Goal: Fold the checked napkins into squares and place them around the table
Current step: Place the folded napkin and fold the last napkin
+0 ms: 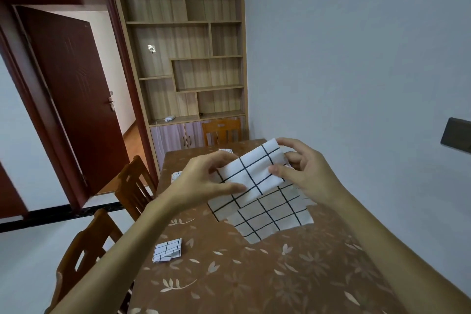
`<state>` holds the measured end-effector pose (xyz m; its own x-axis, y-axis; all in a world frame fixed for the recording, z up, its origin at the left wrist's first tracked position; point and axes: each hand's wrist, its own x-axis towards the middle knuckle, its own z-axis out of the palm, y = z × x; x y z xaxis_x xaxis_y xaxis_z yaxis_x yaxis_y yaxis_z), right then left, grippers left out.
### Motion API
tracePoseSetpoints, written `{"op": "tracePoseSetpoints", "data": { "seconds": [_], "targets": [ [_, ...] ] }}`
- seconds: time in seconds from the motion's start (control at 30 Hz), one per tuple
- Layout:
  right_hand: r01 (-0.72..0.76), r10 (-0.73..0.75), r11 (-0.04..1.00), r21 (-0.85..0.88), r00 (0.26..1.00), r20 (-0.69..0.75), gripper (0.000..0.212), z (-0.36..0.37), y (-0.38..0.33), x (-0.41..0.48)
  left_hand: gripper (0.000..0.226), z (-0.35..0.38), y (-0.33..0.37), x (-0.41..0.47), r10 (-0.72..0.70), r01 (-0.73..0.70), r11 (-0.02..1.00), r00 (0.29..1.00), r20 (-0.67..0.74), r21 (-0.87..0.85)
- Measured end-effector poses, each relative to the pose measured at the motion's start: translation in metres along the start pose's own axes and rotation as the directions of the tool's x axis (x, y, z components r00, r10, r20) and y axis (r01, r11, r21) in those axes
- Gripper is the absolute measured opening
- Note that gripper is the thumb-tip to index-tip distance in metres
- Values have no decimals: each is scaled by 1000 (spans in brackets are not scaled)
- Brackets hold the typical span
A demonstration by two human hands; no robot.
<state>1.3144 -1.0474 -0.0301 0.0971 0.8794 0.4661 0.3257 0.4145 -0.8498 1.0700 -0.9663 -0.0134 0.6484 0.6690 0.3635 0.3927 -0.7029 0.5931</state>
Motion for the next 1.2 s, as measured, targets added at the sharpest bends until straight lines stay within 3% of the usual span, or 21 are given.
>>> {"op": "tracePoseSetpoints", "data": {
  "seconds": [0.13,0.27,0.47,0.77,1.0,1.07,1.2],
  "targets": [
    [17,-16,999,-35,1000,13,64,5,-7,0,38,12,9,5,81,-82,994,996,-24,-78],
    [3,-9,984,-178,1000,-30,82,-8,-6,-7,33,10,0,3,-11,-37,951,988,-154,-305],
    [2,-2,1000,0,995,-99,58,-24,8,-13,33,8,-17,-2,-176,3,827,951,-253,-562],
    [-1,11,997,78,990,-137,38,-21,12,-1,37,15,-14,-5,-166,2,771,966,-197,-637],
    [-47,66,994,96,978,-199,14,-25,12,-1,30,13,-20,-2,-209,20,786,949,-235,-618],
    [-63,79,995,83,975,-209,23,-27,15,1,30,12,-23,-2,-210,26,788,951,-228,-616],
    [-54,55,998,10,973,-223,76,-24,19,2,28,12,-27,-3,-208,27,801,949,-236,-598]
  ]
}}
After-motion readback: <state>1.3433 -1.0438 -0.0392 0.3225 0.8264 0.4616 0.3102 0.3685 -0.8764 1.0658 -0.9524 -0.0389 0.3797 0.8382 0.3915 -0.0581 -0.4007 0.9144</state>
